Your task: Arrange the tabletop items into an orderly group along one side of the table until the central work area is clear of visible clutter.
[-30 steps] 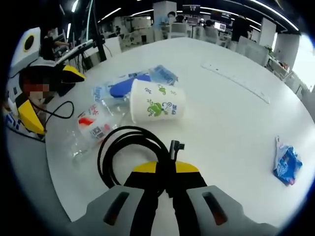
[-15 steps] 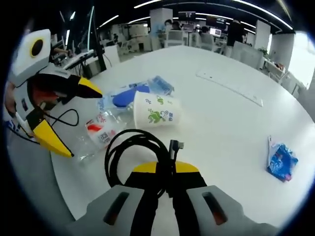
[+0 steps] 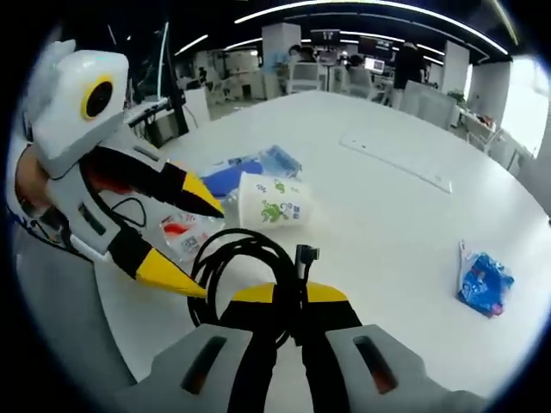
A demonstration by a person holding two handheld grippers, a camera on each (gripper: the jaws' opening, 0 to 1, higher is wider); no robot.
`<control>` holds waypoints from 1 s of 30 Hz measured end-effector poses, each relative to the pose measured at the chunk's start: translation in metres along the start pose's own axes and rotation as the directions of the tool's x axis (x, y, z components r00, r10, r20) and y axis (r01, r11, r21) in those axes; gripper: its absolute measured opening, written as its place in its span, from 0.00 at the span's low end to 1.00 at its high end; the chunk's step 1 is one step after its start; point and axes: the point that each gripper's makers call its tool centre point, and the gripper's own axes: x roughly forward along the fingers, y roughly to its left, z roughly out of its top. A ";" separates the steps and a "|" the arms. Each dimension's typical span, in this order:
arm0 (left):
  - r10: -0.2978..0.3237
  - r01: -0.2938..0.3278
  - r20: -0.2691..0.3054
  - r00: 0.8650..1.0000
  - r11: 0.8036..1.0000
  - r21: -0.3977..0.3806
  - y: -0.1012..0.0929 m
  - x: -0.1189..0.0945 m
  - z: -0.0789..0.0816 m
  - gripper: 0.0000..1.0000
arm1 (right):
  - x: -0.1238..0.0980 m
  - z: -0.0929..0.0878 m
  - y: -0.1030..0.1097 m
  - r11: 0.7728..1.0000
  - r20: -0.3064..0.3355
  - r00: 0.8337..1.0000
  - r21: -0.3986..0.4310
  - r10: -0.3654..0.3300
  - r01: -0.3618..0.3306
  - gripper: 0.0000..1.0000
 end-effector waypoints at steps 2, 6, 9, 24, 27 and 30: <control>0.014 -0.014 -0.035 0.999 1.000 -0.003 0.003 0.003 -0.005 0.41 | -0.003 0.001 0.000 1.000 0.007 1.000 -0.004 0.000 0.000 0.06; 0.008 -0.008 -0.066 0.998 1.000 0.003 -0.001 0.009 -0.011 0.35 | -0.007 0.002 -0.001 1.000 0.022 1.000 0.000 -0.004 0.004 0.06; 0.012 -0.011 -0.069 0.998 1.000 0.004 -0.003 0.009 -0.010 0.25 | -0.010 0.003 -0.002 1.000 0.034 0.999 0.010 -0.006 0.005 0.06; 0.045 -0.045 0.001 0.999 0.994 0.104 -0.013 0.001 0.025 0.05 | -0.035 0.006 -0.019 0.996 0.100 0.994 0.086 -0.035 0.026 0.06; 0.034 -0.035 0.012 0.999 0.994 0.108 -0.018 0.001 0.036 0.05 | -0.045 0.005 -0.027 0.993 0.114 0.992 0.112 -0.048 0.035 0.06; 0.022 -0.025 0.024 0.999 0.992 0.125 -0.025 0.003 0.047 0.05 | -0.054 0.006 -0.036 0.991 0.127 0.990 0.128 -0.063 0.046 0.06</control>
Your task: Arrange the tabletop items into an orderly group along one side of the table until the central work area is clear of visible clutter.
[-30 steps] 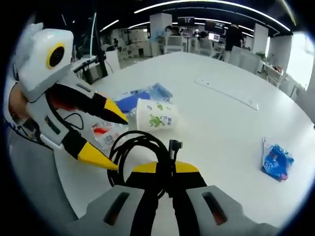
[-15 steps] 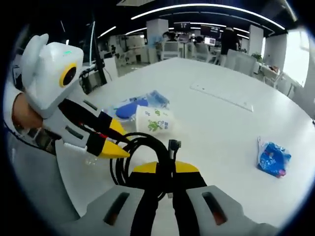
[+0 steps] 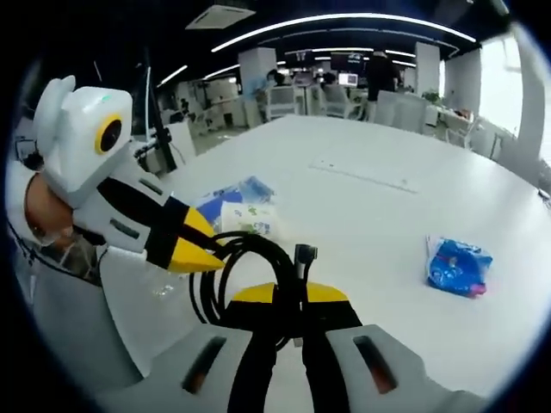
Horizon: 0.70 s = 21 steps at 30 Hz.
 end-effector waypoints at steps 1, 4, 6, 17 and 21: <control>-0.004 0.004 0.003 1.000 1.000 0.003 -0.002 0.000 0.003 0.05 | -0.002 0.001 -0.003 1.000 0.003 1.000 0.002 -0.005 0.005 0.06; -0.018 0.017 0.016 1.000 1.000 0.013 -0.007 0.004 0.016 0.05 | -0.012 0.003 -0.013 1.000 0.012 1.000 0.019 -0.023 0.023 0.06; -0.031 0.031 0.026 0.999 1.000 0.004 -0.011 0.007 0.023 0.04 | -0.018 0.003 -0.020 0.999 0.016 0.999 0.023 -0.036 0.036 0.06; -0.091 0.091 0.055 0.994 0.996 0.007 -0.032 0.019 0.059 0.04 | -0.048 0.005 -0.051 0.992 0.029 0.993 0.060 -0.111 0.109 0.07; -0.110 0.109 0.061 0.992 0.994 0.025 -0.044 0.032 0.073 0.04 | -0.057 0.001 -0.070 0.989 0.027 0.991 0.065 -0.133 0.131 0.07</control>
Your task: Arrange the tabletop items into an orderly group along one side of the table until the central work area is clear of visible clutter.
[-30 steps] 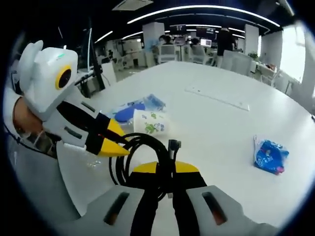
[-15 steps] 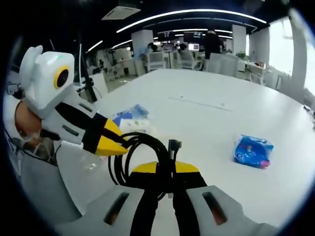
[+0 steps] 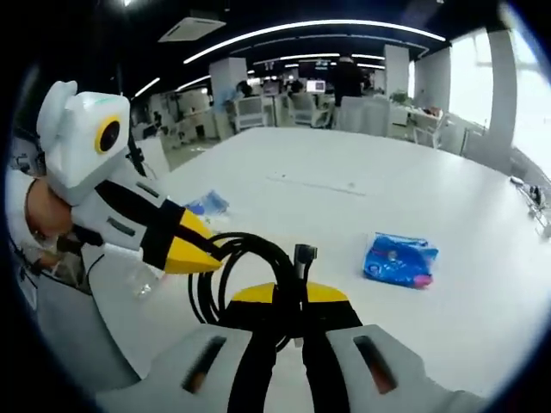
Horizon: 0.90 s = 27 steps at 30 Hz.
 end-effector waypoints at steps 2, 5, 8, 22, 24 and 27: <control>-0.011 0.011 -0.003 1.000 1.000 0.002 -0.004 0.010 0.006 0.04 | -0.002 -0.002 -0.012 1.000 -0.004 1.000 0.010 -0.006 0.006 0.07; -0.020 0.020 0.000 1.000 1.000 -0.006 -0.008 0.022 0.015 0.04 | -0.006 -0.004 -0.030 1.000 -0.011 1.000 0.011 -0.020 0.020 0.07; -0.044 0.044 0.011 0.999 0.999 -0.011 -0.015 0.037 0.029 0.04 | -0.011 -0.003 -0.048 0.999 -0.017 0.999 0.019 -0.032 0.033 0.07; -0.101 0.101 -0.010 0.995 0.994 -0.051 -0.027 0.094 0.060 0.04 | -0.010 -0.010 -0.113 0.996 -0.072 0.995 0.044 -0.069 0.073 0.07; -0.104 0.103 -0.021 0.994 0.993 -0.060 -0.026 0.099 0.060 0.04 | -0.006 -0.013 -0.119 0.997 -0.085 0.994 0.043 -0.062 0.066 0.07; -0.105 0.102 -0.029 0.994 0.992 -0.076 -0.025 0.107 0.060 0.04 | -0.002 -0.016 -0.124 0.997 -0.096 0.994 0.050 -0.049 0.054 0.07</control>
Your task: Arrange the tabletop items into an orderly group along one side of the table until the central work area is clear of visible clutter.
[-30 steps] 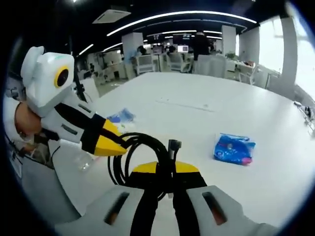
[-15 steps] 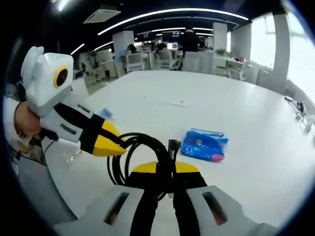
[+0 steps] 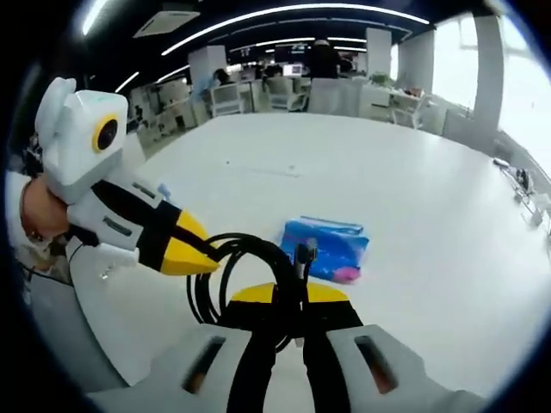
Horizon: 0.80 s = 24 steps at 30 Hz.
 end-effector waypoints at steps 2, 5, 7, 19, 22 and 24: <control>0.000 0.000 -0.010 1.000 1.000 -0.012 0.000 0.005 -0.001 0.04 | 0.003 -0.001 -0.002 1.000 -0.008 1.000 -0.003 0.005 -0.005 0.07; -0.007 0.006 -0.030 1.000 0.999 -0.036 0.000 0.016 -0.004 0.04 | 0.008 -0.007 -0.010 1.000 -0.032 0.999 -0.004 0.014 -0.014 0.07; -0.013 0.011 -0.045 0.999 0.998 -0.056 -0.002 0.022 -0.006 0.04 | 0.011 -0.012 -0.015 1.000 -0.050 0.999 -0.002 0.021 -0.021 0.07; -0.031 0.021 -0.091 0.995 0.994 -0.106 -0.005 0.051 -0.018 0.04 | 0.029 -0.035 -0.034 0.999 -0.109 0.993 0.010 0.040 -0.039 0.08; -0.034 0.019 -0.106 0.994 0.991 -0.134 -0.002 0.058 -0.024 0.04 | 0.035 -0.041 -0.035 0.999 -0.126 0.991 0.017 0.047 -0.046 0.08; -0.032 0.017 -0.110 0.993 0.990 -0.139 0.000 0.060 -0.026 0.04 | 0.038 -0.042 -0.036 0.999 -0.125 0.991 0.020 0.049 -0.047 0.08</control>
